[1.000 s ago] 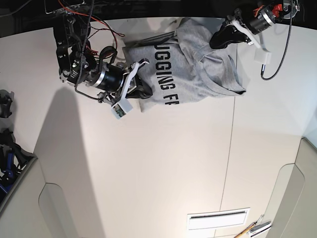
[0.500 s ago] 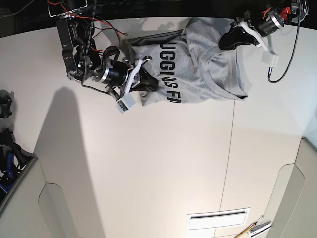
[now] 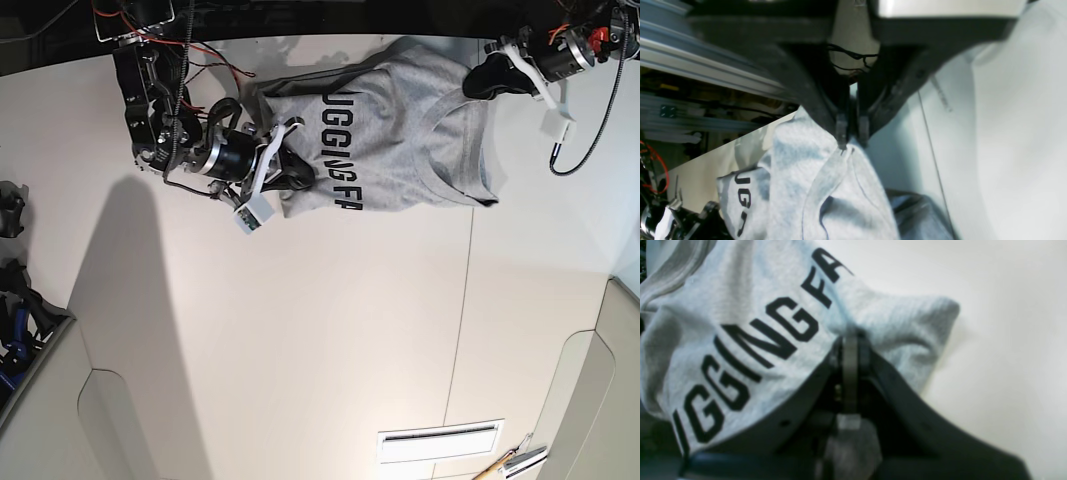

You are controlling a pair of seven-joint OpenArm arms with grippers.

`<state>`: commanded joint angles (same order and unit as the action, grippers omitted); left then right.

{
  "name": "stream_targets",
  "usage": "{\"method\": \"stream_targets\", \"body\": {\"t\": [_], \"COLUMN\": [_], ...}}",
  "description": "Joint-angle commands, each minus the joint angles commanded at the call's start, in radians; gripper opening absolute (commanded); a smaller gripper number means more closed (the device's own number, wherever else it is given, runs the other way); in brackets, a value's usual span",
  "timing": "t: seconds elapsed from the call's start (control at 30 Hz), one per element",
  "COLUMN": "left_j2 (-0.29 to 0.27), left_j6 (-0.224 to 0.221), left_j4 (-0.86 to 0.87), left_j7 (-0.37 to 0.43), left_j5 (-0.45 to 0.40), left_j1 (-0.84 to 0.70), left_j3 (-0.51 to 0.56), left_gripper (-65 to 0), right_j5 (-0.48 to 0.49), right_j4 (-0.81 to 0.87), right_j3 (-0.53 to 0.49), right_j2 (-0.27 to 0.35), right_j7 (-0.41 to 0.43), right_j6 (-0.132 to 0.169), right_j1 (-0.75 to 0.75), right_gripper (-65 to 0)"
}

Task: Fold the T-shirt properly
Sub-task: 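Grasp the shirt's hem corner with the left gripper and pull it flat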

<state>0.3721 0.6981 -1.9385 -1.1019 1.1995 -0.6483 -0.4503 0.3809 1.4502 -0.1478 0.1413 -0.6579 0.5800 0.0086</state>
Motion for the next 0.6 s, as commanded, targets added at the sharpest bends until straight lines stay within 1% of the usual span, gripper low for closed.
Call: {"method": "stream_targets", "body": {"t": [0.13,0.27,0.3,0.37,0.4,0.43,0.5,0.6], "left_j2": [0.0,-0.001,-0.001,-0.001,-0.001,0.0,-0.001,-0.001], "left_j6": [0.0,0.0,0.0,0.0,0.0,0.0,0.0,0.0], "left_j4": [0.0,0.0,0.0,0.0,0.0,0.0,-0.006,-0.062], "left_j7": [-0.002,-0.003,-0.002,-0.002,-0.002,-0.002,-0.003,-0.006], "left_j5": [0.008,0.039,0.047,0.069,0.072,0.076,0.077,0.085], "left_j1": [0.0,0.0,0.0,0.0,0.0,0.0,0.0,-0.001], "left_j3": [-0.05,-0.057,-0.057,-0.057,-0.057,-0.057,-0.069,-0.127], "left_gripper": [-65.0,-65.0,-61.1,-50.7,-47.0,-45.4,-45.4,-45.4], "right_j5": [0.002,0.005,0.006,0.034,0.048,0.058,0.073,0.076], "right_j4": [0.0,0.0,0.0,0.0,0.0,0.001,0.003,0.034], "right_j3": [0.0,0.002,0.002,0.002,0.002,0.002,0.002,0.018], "right_j2": [0.025,0.03,0.03,0.03,0.03,0.03,0.03,0.03], "right_j7": [0.004,0.004,0.004,0.004,0.003,0.004,0.003,0.002], "right_j6": [0.0,0.0,0.0,0.0,0.0,0.0,0.0,0.0], "right_j1": [0.0,0.0,0.0,0.0,0.0,0.001,0.007,0.016], "right_gripper": [-65.0,-65.0,-65.0,-65.0,-65.0,-65.0,-65.0,-65.0]}}
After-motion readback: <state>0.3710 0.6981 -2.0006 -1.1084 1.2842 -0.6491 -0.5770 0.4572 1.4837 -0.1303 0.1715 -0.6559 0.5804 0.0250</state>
